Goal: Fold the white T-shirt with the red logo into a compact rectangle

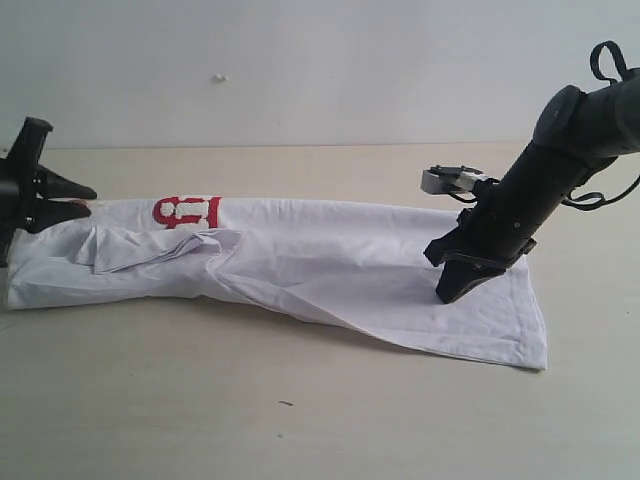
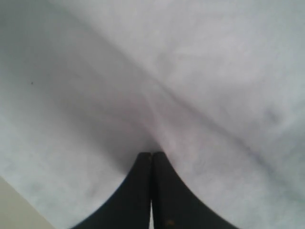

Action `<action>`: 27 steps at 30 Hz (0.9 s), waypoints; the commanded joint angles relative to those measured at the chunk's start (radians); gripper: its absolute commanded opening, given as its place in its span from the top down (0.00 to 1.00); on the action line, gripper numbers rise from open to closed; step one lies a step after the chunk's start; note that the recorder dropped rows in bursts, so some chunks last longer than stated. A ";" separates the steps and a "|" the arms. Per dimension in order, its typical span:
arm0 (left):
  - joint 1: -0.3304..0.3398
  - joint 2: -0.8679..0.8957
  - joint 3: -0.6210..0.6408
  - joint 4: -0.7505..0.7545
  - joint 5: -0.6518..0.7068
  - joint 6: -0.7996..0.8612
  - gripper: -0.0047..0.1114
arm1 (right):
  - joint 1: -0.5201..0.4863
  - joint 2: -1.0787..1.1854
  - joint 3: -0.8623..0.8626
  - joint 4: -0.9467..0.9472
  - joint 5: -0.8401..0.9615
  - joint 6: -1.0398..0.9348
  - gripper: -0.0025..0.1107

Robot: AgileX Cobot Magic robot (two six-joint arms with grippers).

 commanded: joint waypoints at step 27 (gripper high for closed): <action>-0.304 -0.002 -0.005 0.268 -0.079 0.192 0.96 | 0.001 0.053 0.021 -0.090 -0.008 -0.001 0.98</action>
